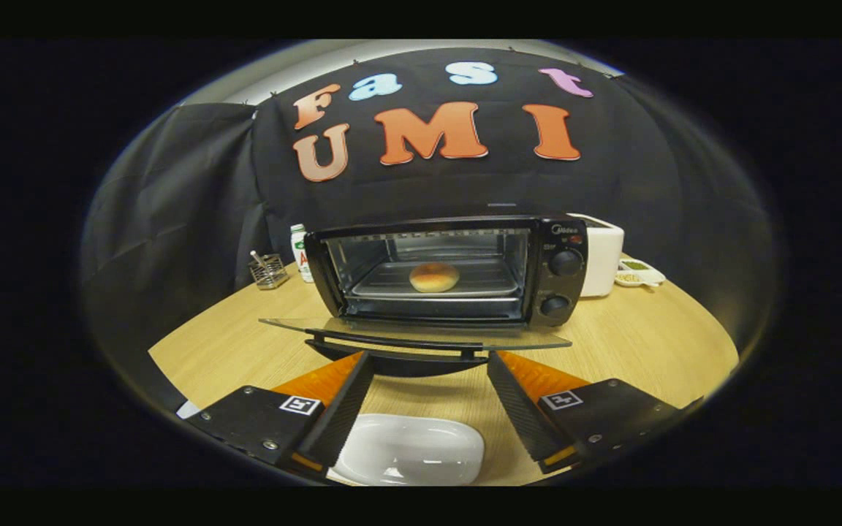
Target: Open the toaster oven, put the food inside, and close the toaster oven door.
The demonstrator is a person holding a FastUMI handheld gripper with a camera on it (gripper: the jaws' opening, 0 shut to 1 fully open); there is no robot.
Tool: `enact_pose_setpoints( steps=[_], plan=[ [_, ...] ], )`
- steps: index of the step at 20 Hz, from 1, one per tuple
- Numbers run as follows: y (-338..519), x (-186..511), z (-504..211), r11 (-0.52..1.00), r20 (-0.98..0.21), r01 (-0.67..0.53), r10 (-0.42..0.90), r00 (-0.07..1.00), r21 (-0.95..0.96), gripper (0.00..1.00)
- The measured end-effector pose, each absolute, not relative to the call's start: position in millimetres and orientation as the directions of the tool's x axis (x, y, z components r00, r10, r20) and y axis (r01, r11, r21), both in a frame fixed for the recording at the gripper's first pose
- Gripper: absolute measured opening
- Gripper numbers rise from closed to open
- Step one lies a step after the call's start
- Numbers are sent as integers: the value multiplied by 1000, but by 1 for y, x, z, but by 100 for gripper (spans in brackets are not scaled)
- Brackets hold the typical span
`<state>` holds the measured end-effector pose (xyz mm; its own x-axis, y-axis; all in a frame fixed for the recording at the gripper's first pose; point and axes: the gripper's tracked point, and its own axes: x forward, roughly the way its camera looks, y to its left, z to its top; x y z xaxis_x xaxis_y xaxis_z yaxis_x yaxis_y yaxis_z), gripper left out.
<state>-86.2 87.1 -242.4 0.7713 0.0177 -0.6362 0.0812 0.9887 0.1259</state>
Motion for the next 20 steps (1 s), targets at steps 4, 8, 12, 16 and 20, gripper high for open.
enact_pose_setpoints(
  steps=[4,8,12,16,20],
  plan=[
    [83,-60,-223,994,-580,63,1,815,90,94],
    [74,-25,-208,991,-522,73,-5,853,111,96],
    [72,8,-219,990,-528,90,-18,849,111,95],
    [79,25,-226,990,-541,95,-22,841,108,94],
    [70,31,-220,988,-532,128,-62,845,89,95]
  ],
)
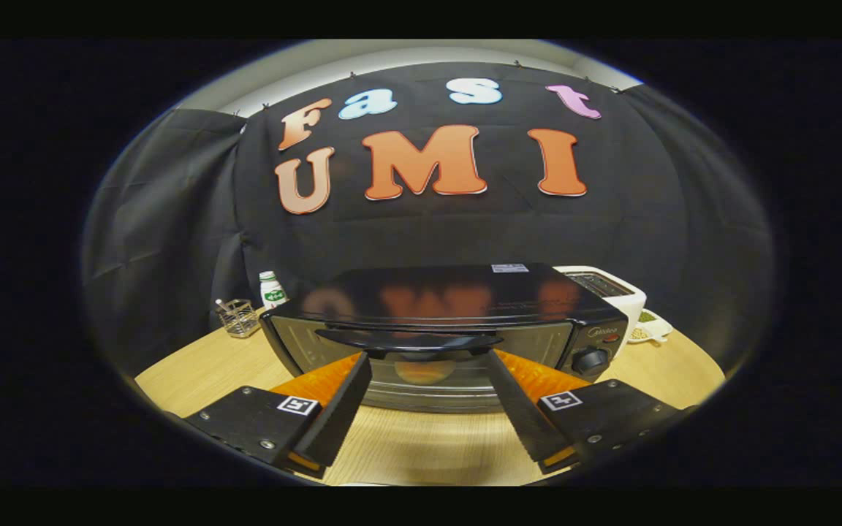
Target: Open the toaster oven, put the food inside, and close the toaster oven door.
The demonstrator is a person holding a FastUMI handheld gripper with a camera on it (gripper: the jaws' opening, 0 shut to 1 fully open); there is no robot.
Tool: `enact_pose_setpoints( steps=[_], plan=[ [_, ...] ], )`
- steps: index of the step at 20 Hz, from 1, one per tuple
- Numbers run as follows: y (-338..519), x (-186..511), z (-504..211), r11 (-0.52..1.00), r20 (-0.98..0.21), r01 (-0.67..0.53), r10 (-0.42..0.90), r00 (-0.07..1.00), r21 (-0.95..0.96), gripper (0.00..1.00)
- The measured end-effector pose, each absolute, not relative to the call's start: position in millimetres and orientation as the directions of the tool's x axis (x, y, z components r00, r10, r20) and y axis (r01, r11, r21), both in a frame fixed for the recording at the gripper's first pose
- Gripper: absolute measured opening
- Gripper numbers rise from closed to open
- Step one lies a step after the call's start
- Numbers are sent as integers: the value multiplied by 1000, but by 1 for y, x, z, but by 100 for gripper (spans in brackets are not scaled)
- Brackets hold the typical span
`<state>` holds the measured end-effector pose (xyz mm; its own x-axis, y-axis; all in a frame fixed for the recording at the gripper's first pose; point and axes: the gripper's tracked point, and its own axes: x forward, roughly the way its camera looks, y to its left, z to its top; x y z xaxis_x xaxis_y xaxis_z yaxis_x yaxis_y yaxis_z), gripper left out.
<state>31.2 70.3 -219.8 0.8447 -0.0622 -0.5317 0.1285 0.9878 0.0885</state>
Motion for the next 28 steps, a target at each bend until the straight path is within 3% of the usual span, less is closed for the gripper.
enact_pose_setpoints(
  steps=[4,15,28],
  plan=[
    [75,27,-203,989,-499,116,-54,865,93,95],
    [76,-4,-57,996,-233,56,-40,972,63,94],
    [36,-40,52,995,-63,97,-97,993,-6,95]
  ],
)
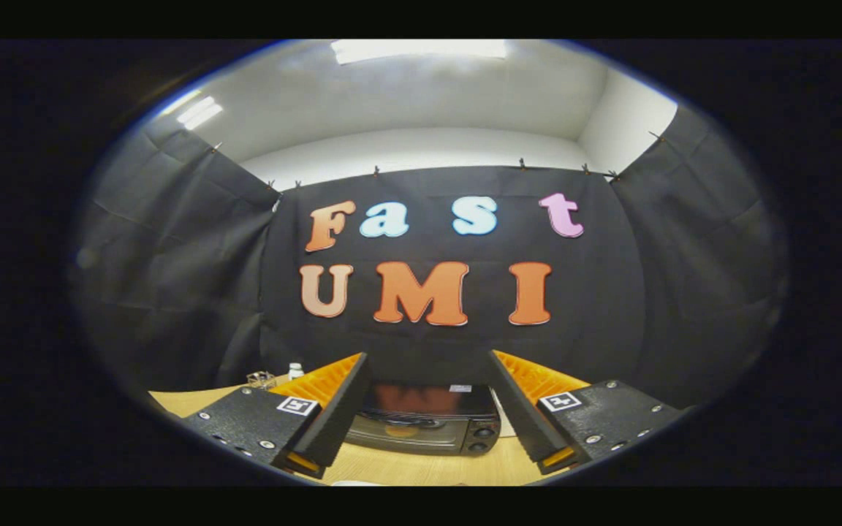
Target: Open the toaster oven, put the food inside, and close the toaster oven door.
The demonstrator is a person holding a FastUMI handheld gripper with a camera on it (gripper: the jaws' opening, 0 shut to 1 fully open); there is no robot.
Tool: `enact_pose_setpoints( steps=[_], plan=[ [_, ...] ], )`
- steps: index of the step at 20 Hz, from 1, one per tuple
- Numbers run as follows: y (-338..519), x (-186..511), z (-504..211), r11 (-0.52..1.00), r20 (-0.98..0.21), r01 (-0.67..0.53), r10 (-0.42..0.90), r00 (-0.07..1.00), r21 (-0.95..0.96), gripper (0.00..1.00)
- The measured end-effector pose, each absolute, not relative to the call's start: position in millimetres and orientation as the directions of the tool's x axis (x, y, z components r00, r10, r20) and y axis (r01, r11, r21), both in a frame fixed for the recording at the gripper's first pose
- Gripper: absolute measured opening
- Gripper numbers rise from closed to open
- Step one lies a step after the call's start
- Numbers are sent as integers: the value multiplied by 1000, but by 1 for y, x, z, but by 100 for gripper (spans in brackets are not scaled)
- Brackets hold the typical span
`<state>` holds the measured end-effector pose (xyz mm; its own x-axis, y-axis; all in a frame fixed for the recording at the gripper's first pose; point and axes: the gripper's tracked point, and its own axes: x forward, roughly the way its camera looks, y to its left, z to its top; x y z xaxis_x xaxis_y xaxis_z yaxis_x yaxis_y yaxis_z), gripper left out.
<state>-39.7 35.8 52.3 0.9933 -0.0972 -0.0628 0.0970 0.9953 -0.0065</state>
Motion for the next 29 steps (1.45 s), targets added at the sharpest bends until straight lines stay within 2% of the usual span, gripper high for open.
enact_pose_setpoints(
  steps=[6,15,29],
  plan=[
    [57,-53,69,997,-61,3,2,998,79,95],
    [38,-50,85,996,-37,52,-49,998,69,96],
    [39,-45,82,997,-45,47,-44,998,68,96]
  ],
)
